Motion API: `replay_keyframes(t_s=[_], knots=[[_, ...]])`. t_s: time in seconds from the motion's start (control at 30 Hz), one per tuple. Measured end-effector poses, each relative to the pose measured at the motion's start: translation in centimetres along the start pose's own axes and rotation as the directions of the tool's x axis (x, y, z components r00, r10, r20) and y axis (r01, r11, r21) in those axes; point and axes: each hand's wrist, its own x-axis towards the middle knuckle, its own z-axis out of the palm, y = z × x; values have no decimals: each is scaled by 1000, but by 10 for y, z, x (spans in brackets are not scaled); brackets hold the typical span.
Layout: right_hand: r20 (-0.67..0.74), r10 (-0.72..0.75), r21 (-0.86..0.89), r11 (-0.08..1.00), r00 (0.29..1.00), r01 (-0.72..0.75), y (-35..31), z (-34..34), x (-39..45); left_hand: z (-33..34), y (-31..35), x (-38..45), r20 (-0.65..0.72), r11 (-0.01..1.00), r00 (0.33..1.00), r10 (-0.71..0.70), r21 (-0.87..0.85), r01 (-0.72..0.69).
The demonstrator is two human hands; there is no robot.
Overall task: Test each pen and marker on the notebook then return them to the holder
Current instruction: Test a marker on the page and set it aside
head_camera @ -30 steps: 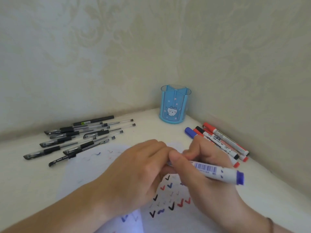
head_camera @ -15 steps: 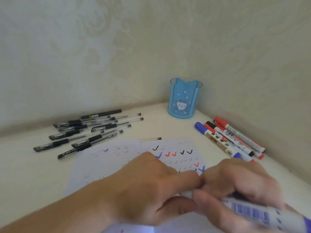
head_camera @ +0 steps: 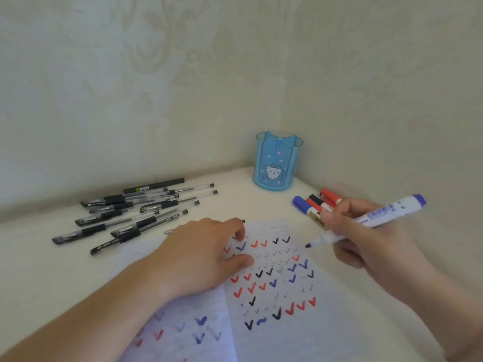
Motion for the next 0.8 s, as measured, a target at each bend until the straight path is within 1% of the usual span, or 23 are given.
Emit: replay_keyframes(t_s=[0.07, 0.1, 0.17, 0.23, 0.3, 0.43, 0.6, 0.8], knots=[[66, -3, 50, 999, 998, 0, 3, -1, -16, 0, 0, 0, 2, 1000, 1000, 5, 18, -5], [77, -6, 68, 998, 997, 0, 5, 0, -24, 1, 1, 0, -7, 999, 1000, 10, 42, -10], [42, -19, 32, 999, 999, 18, 13, 1, -35, 4, 1, 1, -36, 997, 999, 18, 82, -15], [-5, -11, -20, 1000, 1000, 11, 17, 1, -38, 6, 0, 2, -51, 997, 998, 27, 78, -22], [-19, -2, -75, 997, 1000, 1, 18, 2, -37, 8, -1, 3, -59, 997, 997, 40, 70, -36], [-52, -1, -92, 996, 999, -4, 20, 1, -35, 10, -4, 4, -82, 997, 995, 52, 68, -46], [-36, -28, -192, 981, 999, 21, 28, -1, -31, 10, -4, 4, -70, 996, 996, 53, 74, -48], [-26, -11, -160, 987, 1000, 7, 27, -1, -29, 9, -4, 3, -78, 997, 995, 58, 52, -54]])
